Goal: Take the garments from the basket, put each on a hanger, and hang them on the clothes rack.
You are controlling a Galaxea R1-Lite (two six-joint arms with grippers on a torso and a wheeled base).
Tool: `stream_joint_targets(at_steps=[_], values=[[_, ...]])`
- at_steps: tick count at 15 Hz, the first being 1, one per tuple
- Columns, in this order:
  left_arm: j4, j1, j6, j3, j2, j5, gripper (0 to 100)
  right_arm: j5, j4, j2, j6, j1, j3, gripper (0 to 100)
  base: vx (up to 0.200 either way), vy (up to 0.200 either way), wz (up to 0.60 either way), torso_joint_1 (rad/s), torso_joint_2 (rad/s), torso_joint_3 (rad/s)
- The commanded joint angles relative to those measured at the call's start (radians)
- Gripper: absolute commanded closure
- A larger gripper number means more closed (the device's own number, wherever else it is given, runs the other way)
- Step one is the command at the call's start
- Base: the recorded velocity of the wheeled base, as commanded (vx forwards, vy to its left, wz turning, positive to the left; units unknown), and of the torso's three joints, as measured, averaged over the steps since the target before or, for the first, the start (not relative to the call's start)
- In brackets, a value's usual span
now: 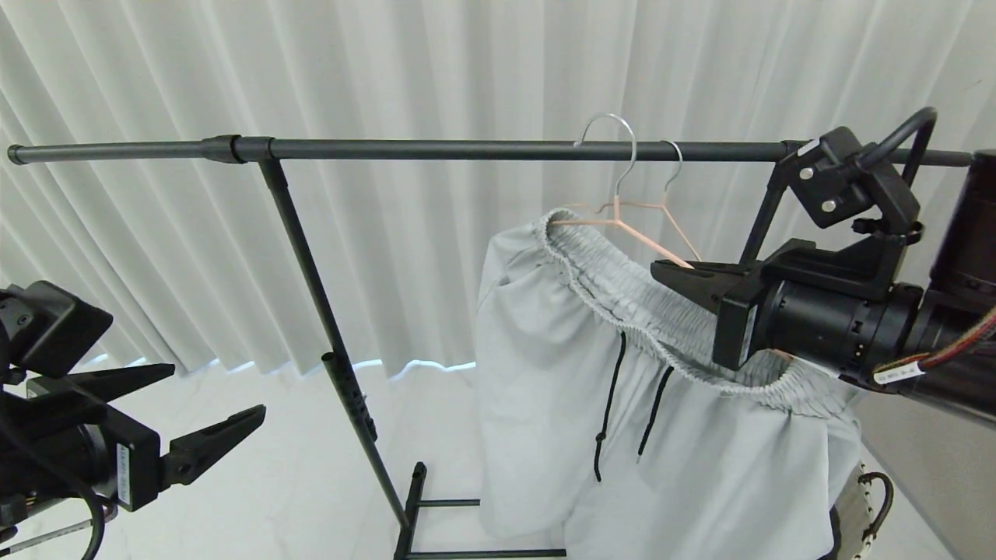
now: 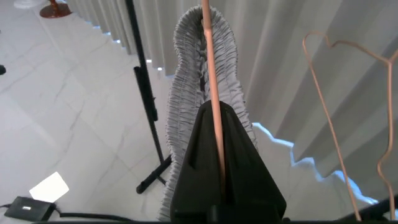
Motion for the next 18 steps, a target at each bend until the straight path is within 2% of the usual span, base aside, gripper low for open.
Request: stream_joint_targets(at_steps=[1,5,9,18], values=[[-0.001,-0.001,0.0,-0.002,0.002,-0.001,0,0.003,-0.001,0.027,0.001,0.002,-0.022,100,0.2,0.0,0.0,0.002,0.0,0.002],[-0.001,-0.061,0.0,0.006,-0.001,0.001,0,0.003,-0.018,0.093,0.01,0.005,-0.069,100,0.2,0.0,0.0,0.004,0.0,0.001],[-0.001,-0.12,0.0,0.029,-0.016,0.001,0,-0.001,-0.059,0.169,0.03,0.004,-0.094,100,0.0,0.0,0.0,0.0,0.0,0.0],[-0.001,-0.139,0.01,0.053,-0.049,0.001,0,-0.004,-0.072,0.357,0.04,-0.016,-0.269,100,0.0,0.0,0.0,0.0,0.0,0.0]])
